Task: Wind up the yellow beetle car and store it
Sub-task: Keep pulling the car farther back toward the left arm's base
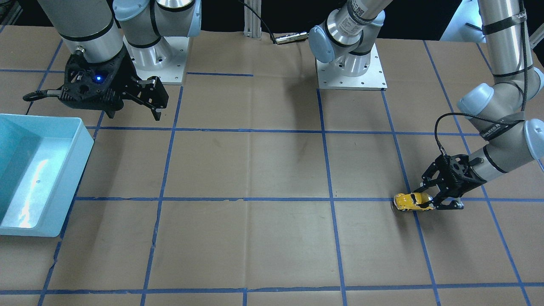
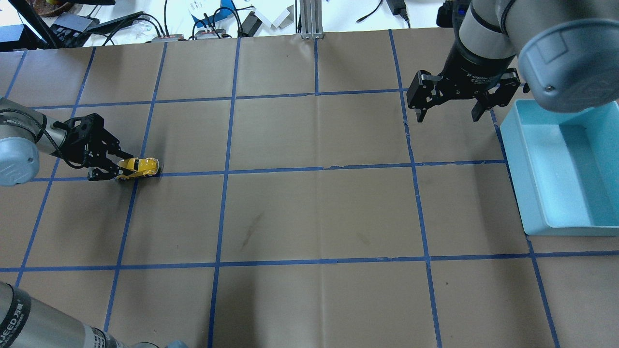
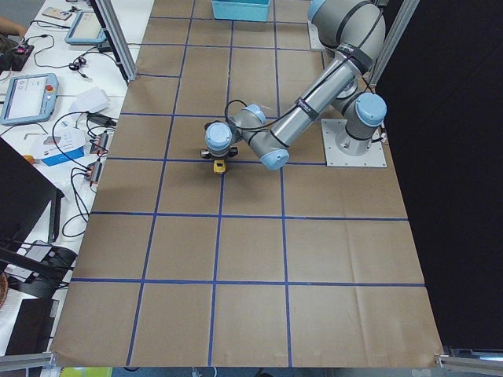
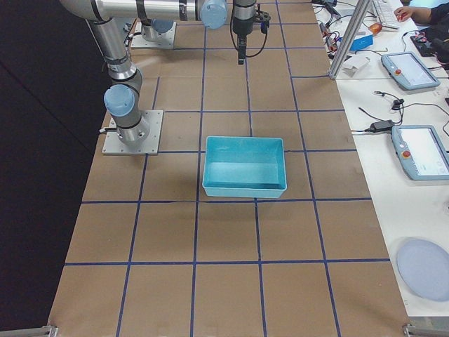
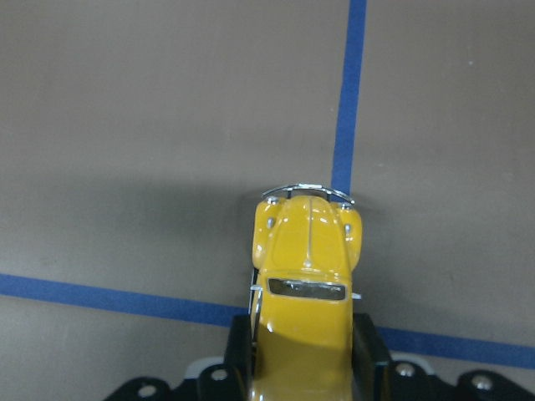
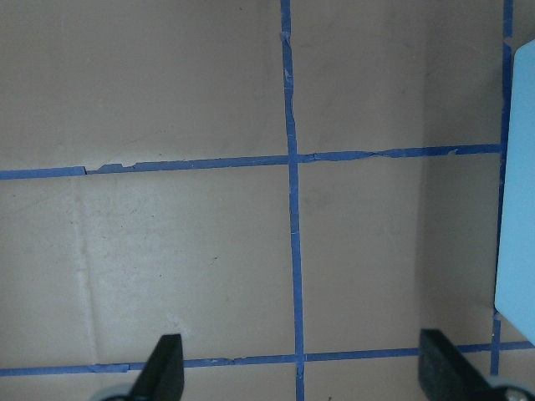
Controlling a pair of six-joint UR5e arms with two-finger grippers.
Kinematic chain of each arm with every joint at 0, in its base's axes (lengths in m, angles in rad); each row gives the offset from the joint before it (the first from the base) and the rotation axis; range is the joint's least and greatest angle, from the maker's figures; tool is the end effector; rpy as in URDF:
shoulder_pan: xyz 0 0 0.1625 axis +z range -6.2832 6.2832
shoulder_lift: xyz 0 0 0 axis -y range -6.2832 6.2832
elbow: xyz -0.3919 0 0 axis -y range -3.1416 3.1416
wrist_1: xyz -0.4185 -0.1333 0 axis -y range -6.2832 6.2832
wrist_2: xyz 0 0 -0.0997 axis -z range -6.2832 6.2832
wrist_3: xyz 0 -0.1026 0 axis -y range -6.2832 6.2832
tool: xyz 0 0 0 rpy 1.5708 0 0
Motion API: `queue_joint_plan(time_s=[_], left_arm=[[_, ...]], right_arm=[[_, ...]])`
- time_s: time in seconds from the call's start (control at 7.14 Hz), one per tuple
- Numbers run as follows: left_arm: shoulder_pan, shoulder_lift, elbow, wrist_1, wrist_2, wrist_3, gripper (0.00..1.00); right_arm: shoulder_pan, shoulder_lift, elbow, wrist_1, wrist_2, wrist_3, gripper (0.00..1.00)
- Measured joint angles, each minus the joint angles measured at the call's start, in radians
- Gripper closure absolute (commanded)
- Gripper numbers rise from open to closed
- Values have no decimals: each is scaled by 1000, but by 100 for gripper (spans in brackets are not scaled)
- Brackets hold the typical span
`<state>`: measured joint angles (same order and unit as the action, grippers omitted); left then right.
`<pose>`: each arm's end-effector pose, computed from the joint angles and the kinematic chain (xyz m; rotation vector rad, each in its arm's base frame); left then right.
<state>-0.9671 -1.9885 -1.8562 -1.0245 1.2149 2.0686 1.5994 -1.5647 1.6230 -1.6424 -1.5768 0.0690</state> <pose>0.1797 -0.5584 0.1395 -1.8915 -2.1639 0.4502 0.1475 -0.5172 0.4287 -0.0634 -3.1355 0.0213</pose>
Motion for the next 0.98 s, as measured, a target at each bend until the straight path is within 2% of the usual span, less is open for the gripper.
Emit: queue_joint_plan(time_s=[0.98], left_arm=[[44, 0, 1, -4, 0, 30, 75]], right_arm=[[-1, 0, 0, 1, 0, 0, 0]])
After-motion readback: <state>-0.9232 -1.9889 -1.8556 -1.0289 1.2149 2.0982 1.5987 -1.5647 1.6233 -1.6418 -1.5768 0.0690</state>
